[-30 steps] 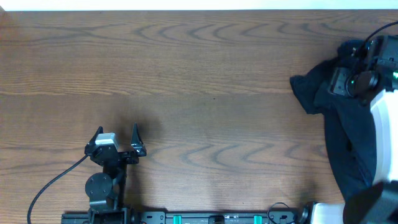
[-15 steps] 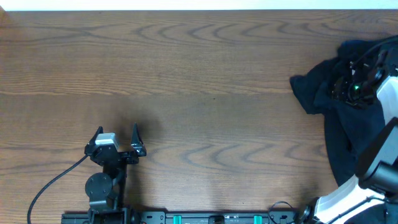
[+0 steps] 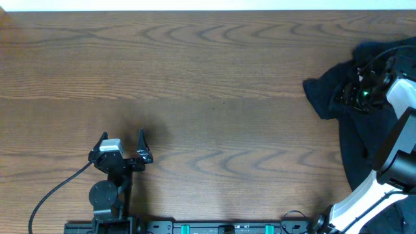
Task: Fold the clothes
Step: 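Reach the right gripper into the black T-shirt pile and grasp fabric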
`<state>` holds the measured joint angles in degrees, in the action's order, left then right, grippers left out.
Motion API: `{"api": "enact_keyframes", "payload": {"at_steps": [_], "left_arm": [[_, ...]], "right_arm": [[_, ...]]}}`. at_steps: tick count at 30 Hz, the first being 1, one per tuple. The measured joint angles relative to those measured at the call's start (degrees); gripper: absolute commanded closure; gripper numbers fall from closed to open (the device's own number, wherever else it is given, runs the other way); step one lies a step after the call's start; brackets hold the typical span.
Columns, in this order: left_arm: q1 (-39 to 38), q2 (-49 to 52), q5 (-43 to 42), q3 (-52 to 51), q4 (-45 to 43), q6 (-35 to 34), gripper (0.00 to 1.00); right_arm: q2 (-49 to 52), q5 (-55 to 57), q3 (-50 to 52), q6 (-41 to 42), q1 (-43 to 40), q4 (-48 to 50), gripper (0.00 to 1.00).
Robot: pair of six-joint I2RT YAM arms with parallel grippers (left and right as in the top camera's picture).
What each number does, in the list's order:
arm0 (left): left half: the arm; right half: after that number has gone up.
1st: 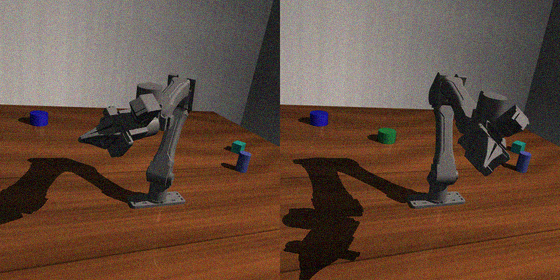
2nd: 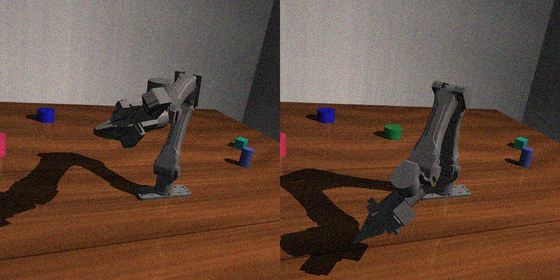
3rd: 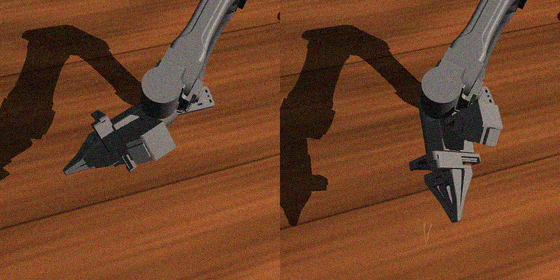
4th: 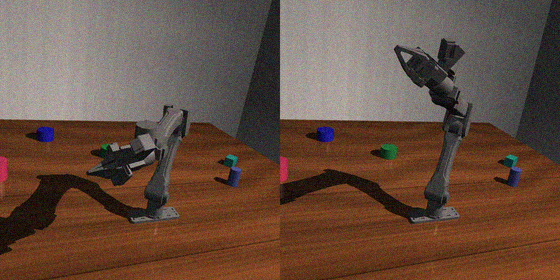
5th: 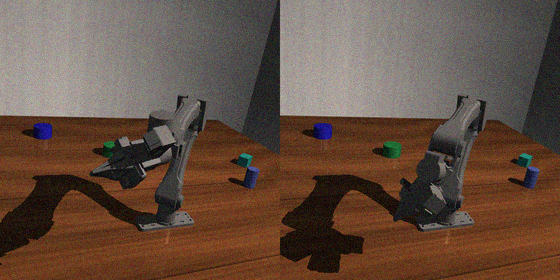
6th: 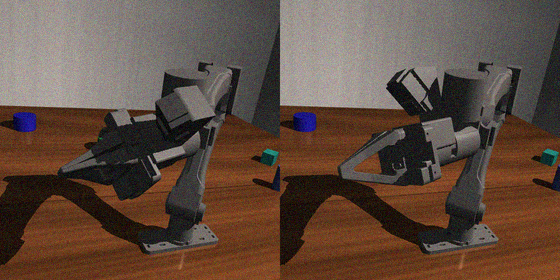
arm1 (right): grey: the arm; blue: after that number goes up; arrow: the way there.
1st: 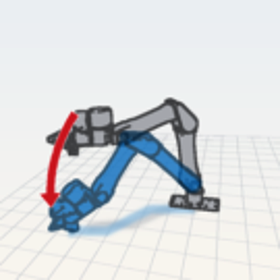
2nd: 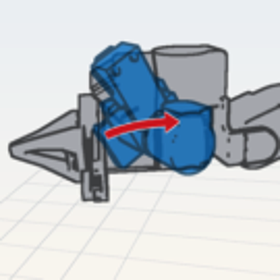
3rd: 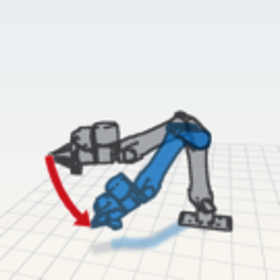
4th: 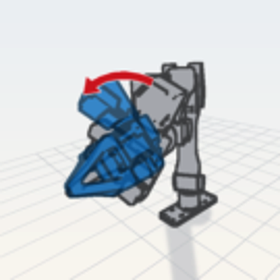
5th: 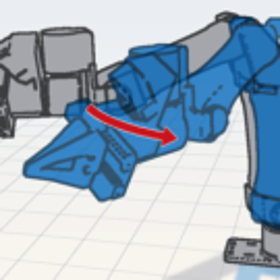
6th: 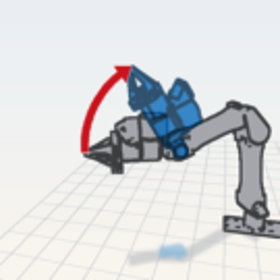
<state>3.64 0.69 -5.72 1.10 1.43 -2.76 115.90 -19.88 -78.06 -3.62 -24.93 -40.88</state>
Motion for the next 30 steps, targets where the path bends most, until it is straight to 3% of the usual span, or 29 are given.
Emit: {"api": "enact_keyframes", "payload": {"at_steps": [10, 19, 30], "left_arm": [[0.0, 0.0, 0.0, 0.0, 0.0, 0.0, 0.02], [0.0, 0.0, 0.0, 0.0, 0.0, 0.0, 0.02], [0.0, 0.0, 0.0, 0.0, 0.0, 0.0, 0.02]], "right_arm": [[0.0, -6.8, 0.0, 0.0, 0.0, 2.6, 0.64], [0.0, -3.5, 0.0, 0.0, 0.0, -0.7, 0.67], [0.0, -1.8, 0.0, 0.2, 0.0, -0.9, 0.60]]}}
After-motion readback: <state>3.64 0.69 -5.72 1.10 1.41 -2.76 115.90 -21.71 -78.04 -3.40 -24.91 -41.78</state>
